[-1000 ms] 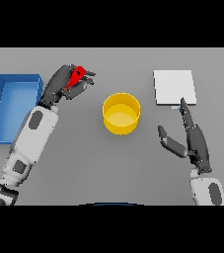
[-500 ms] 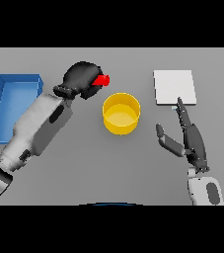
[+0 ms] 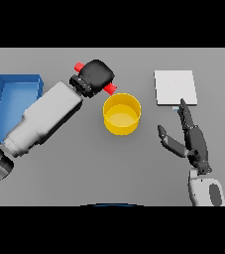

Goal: Pick up the red beaker and tilt it to pour out 1 green nut into yellow bowl. Pick up the yellow bowl and place it on the metallic measuring scale.

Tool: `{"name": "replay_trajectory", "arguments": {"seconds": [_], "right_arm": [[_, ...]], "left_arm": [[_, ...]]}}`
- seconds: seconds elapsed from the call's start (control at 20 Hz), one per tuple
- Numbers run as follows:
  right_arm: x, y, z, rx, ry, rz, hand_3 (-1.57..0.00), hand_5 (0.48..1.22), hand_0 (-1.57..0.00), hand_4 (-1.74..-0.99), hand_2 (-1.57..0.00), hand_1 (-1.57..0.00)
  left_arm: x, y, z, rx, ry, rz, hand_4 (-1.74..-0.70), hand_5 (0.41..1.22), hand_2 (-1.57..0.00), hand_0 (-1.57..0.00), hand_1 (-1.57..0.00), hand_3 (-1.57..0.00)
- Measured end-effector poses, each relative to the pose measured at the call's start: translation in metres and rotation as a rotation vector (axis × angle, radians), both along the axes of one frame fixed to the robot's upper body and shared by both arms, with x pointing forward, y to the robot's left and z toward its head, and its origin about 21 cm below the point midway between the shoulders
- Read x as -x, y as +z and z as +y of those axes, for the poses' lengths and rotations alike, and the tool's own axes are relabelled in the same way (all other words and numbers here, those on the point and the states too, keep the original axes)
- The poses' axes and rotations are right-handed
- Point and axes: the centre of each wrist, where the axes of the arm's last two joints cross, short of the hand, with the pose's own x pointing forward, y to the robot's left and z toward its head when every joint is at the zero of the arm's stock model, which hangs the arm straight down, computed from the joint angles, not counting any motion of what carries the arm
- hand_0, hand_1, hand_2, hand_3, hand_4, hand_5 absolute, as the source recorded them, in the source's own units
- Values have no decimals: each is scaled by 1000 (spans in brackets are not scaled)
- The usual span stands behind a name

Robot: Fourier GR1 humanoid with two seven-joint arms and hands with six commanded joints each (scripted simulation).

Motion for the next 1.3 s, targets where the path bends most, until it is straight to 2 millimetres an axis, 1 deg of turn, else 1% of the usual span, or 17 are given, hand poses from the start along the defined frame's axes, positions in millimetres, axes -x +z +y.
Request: {"name": "replay_trajectory", "arguments": {"seconds": [0.05, 0.15, 0.3, 0.35, 0.4, 0.45, 0.5, 0.55, 0.6, 0.7, 0.75, 1.0, 1.1, 1.15, 1.2, 1.25, 1.3], "right_arm": [[0, -1, -1, 7, -6, -9, 1, 617, 1, -1221, 1, 1], [-2, -3, 1, 27, -15, -6, 1, 600, 1, -1214, 1, 1], [1, -5, 2, 41, -21, -31, 1, 578, 1, -1193, 1, 1], [3, -6, 7, 38, -20, -35, 1, 575, 1, -1185, 1, 1], [2, -4, 2, 42, -28, -41, 1, 572, 1, -1173, 1, 1], [2, -3, 0, 58, -34, -45, 1, 569, 1, -1160, 1, 1], [1, -2, 2, 48, -26, -48, 1, 567, 1, -1152, 1, 1], [-2, 0, 5, 39, -28, -48, 1, 566, 1, -1148, 1, 1], [-1, -1, 5, 38, -30, -48, 1, 566, 1, -1147, 1, 1], [1, -3, 5, 31, -26, -46, 1, 565, 1, -1130, 1, 1], [0, -2, 3, 38, -34, -44, 1, 566, 1, -1129, 1, 1], [0, -2, 1, 39, -29, -51, 1, 579, 1, -1133, 1, 1], [5, -3, 3, 42, -24, -64, 1, 575, 1, -1128, 1, 1], [1, -1, 5, 39, -31, -57, 1, 575, 1, -1133, 1, 1], [1, -4, 1, 44, -35, -47, 1, 572, 1, -1138, 1, 1], [0, -2, -1, 47, -42, -49, 1, 568, 1, -1137, 1, 1], [0, 1, 1, 37, -37, -64, 1, 565, 1, -1138, 1, 1]], "left_arm": [[-1, 0, -1, -37, -27, -5, -1725, 1219, -1571, -1571, -1571, -1429], [0, -2, -15, -93, -78, -28, -1729, 1220, -1571, -1571, -1571, -1480], [-2, 6, -22, -213, -143, -64, -1733, 1220, -1571, -1571, -1571, -1525], [-2, 5, -24, -247, -161, -83, -1734, 1220, -1571, -1571, -1571, -1534], [-1, 3, -26, -288, -191, -99, -1736, 1221, -1571, -1571, -1571, -1541], [-1, 7, -29, -321, -211, -122, -1737, 1221, -1571, -1571, -1571, -1547], [1, 11, -35, -361, -233, -145, -1738, 1221, -1571, -1571, -1571, -1552], [1, 6, -37, -397, -249, -150, -1738, 1221, -1571, -1571, -1571, -1556], [1, 9, -38, -428, -269, -158, -1738, 1221, -1571, -1571, -1571, -1559], [2, 6, -39, -486, -302, -183, -1736, 1221, -1571, -1571, -1571, -1563], [2, 2, -40, -523, -309, -202, -1736, 1221, -1571, -1571, -1571, -1565], [0, 7, -50, -647, -383, -289, -1733, 1221, -1571, -1571, -1571, -1569], [1, 12, -57, -688, -415, -328, -1733, 1221, -1571, -1571, -1571, -1570], [2, 21, -63, -712, -442, -358, -1733, 1221, -1571, -1571, -1571, -1570], [1, 27, -69, -736, -458, -381, -1732, 1221, -1571, -1571, -1571, -1570], [-1, 39, -72, -754, -460, -396, -1731, 1221, -1571, -1571, -1571, -1570], [-6, 57, -73, -779, -455, -431, -1729, 1221, -1571, -1571, -1571, -1570]]}}
